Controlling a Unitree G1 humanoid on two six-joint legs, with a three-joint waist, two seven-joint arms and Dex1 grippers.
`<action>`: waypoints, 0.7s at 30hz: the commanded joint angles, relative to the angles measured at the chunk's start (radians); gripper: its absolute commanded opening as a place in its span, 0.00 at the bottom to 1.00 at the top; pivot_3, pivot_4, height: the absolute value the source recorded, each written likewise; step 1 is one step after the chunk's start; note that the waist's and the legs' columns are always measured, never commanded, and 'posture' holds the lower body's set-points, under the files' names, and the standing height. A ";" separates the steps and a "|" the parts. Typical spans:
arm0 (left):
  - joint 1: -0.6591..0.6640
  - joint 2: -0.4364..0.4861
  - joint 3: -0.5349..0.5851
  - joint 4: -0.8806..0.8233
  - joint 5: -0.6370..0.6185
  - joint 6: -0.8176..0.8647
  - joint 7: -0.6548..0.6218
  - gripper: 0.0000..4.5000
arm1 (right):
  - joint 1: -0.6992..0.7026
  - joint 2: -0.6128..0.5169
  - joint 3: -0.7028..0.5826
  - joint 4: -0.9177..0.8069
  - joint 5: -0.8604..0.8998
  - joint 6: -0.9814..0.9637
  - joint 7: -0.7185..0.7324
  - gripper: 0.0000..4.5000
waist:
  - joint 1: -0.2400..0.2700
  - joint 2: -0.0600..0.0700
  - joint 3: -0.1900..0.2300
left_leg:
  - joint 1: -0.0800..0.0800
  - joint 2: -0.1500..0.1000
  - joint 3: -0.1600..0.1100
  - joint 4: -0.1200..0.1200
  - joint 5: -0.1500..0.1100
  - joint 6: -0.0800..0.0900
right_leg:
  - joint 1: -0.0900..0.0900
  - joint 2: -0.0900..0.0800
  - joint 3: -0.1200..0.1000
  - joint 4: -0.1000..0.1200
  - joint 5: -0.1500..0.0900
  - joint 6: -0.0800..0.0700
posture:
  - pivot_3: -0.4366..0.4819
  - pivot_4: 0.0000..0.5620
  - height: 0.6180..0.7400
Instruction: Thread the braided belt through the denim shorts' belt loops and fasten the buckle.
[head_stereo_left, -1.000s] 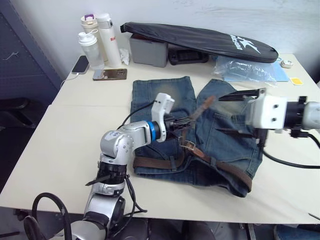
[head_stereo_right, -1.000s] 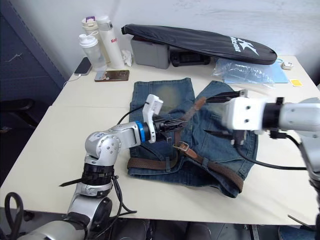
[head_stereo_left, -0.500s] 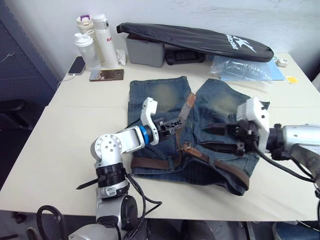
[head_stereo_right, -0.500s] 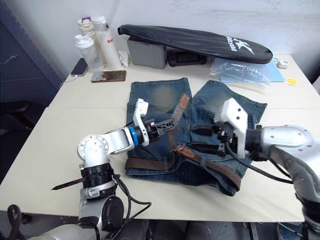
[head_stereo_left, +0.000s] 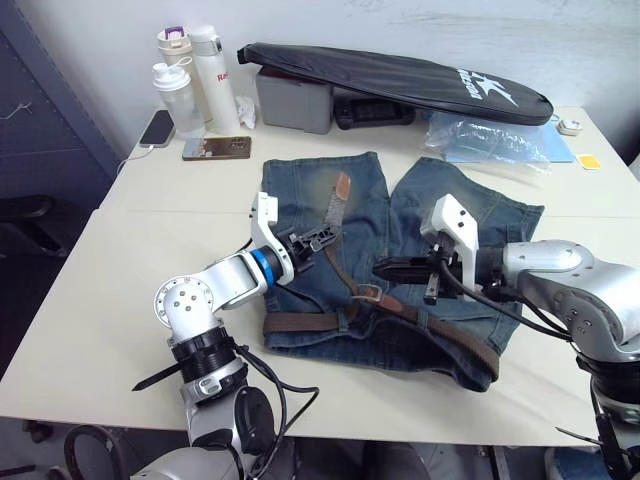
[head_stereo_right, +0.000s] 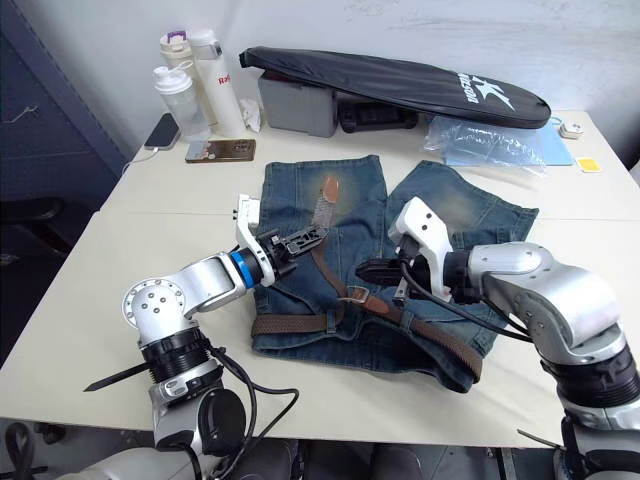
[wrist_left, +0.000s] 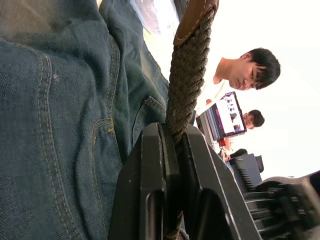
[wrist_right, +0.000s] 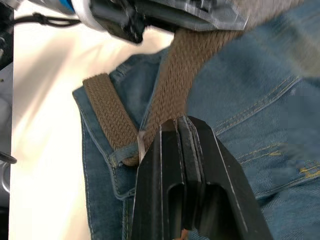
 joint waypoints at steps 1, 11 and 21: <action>0.022 -0.092 -0.014 -0.053 -0.080 -0.037 0.033 0.00 | 0.029 0.014 0.040 0.016 -0.039 -0.017 0.005 0.00 | 0.000 0.000 0.000 | 0.000 0.000 0.000 0.000 0.000 0.000 | 0.000 0.000 0.000 0.000 0.000 0.000 | 0.48 0.27 1.00; 0.058 -0.033 -0.082 -0.017 -0.191 -0.060 0.083 0.00 | 0.240 0.067 0.151 0.042 -0.134 -0.095 0.028 0.00 | -0.001 -0.001 0.000 | 0.001 0.000 0.001 0.000 -0.001 -0.001 | 0.000 0.001 0.002 0.000 0.000 0.000 | 0.48 0.27 1.00; 0.112 0.074 -0.165 0.000 -0.250 -0.032 0.044 0.00 | 0.319 0.009 0.241 0.123 -0.314 -0.207 0.048 0.00 | 0.004 -0.005 -0.008 | 0.004 0.002 0.003 0.001 -0.003 -0.004 | 0.002 0.003 0.005 -0.004 0.000 0.000 | 0.48 0.27 1.00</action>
